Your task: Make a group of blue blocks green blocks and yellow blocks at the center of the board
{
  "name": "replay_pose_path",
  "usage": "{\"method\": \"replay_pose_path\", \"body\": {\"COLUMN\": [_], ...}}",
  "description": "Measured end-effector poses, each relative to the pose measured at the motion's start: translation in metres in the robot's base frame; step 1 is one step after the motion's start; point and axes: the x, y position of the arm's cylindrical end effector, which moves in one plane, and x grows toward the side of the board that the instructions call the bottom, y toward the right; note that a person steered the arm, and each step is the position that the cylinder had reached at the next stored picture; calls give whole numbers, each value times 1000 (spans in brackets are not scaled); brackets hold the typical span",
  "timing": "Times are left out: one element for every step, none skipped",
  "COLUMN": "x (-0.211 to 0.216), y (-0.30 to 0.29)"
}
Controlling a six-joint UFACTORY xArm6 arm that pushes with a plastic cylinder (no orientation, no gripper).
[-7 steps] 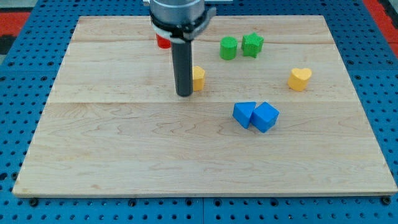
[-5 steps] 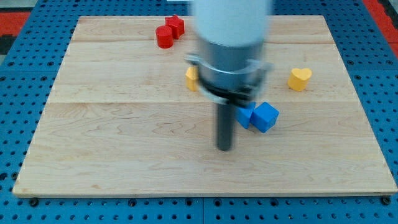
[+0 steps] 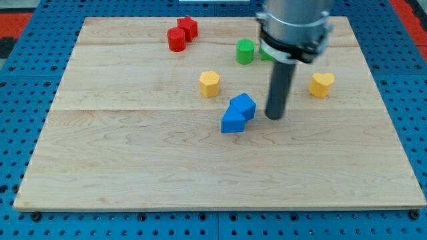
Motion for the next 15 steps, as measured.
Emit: {"method": "replay_pose_path", "body": {"x": [8,-11,-34,-20,3,13,11,-31,-19,25,27,4,-14,-28,-65], "y": [-30,-70,-74,-64,-4,-62,-113,-133,-140,-121,-3,92,159,184,142]}}
